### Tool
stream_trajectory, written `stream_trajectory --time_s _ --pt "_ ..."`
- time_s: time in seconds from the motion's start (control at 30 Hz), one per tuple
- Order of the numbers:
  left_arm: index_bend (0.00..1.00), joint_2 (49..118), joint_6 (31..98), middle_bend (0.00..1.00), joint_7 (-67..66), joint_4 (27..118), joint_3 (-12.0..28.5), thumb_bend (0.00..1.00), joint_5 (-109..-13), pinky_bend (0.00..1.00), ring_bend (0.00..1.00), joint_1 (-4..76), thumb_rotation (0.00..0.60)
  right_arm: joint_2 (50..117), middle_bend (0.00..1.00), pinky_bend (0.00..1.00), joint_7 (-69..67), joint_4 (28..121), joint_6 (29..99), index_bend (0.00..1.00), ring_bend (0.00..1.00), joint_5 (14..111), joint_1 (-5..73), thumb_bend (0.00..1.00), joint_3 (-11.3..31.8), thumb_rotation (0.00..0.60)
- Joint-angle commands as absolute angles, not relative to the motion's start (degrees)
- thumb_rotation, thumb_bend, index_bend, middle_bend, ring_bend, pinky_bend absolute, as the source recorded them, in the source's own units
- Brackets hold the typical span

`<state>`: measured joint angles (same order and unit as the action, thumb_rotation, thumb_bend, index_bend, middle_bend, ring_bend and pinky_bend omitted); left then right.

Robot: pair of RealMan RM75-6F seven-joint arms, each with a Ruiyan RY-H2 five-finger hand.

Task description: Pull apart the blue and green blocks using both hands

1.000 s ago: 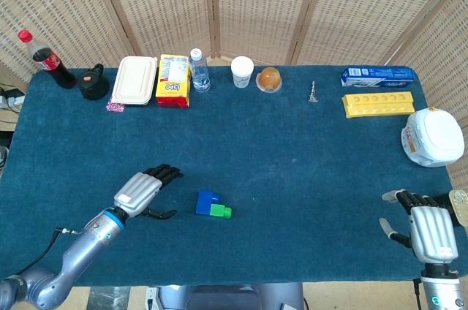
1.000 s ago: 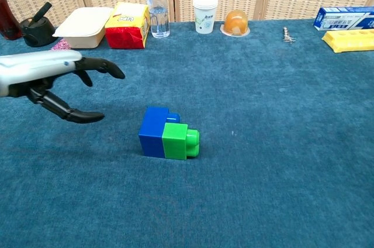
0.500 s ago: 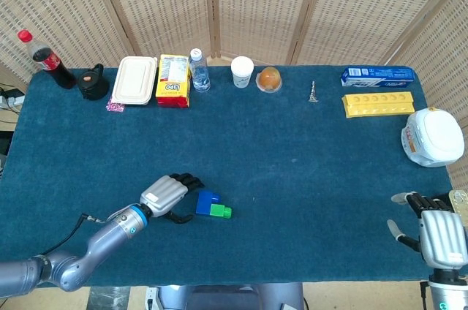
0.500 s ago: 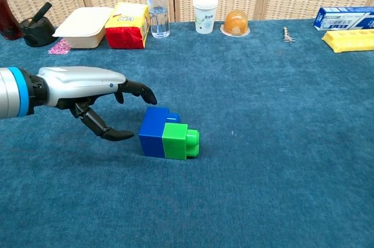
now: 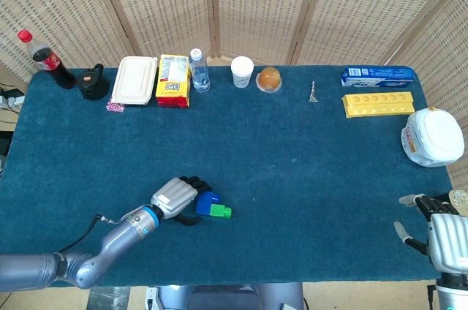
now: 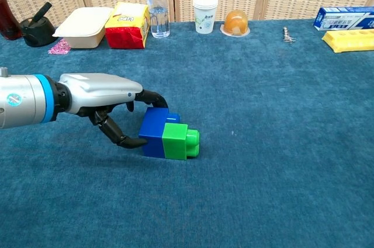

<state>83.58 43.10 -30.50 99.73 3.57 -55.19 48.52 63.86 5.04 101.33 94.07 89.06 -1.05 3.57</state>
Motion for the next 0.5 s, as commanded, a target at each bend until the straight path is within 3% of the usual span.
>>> stream_trajectory --time_s 0.03,0.27,0.5 --pt "0.24 84.4 44.1 0.22 -31.7 99.3 3.0 0.37 -54.1 0.29 0.18 49.3 0.374 63.9 0.45 0.44 4.7 101.1 94.2 0.40 0.49 89.0 -1.2 0.28 3.7 0.600" --pt "0.31 86.0 45.1 0.25 -33.4 98.0 2.5 0.38 -51.7 0.30 0.19 51.3 0.374 63.7 0.45 0.44 3.7 100.9 94.7 0.40 0.49 89.0 -1.6 0.28 4.0 0.600" --pt "0.41 87.1 45.9 0.33 -30.8 96.9 3.7 0.44 -52.8 0.36 0.27 51.9 0.377 63.6 0.45 0.44 3.5 101.1 94.8 0.40 0.49 89.0 -1.7 0.28 4.2 0.600"
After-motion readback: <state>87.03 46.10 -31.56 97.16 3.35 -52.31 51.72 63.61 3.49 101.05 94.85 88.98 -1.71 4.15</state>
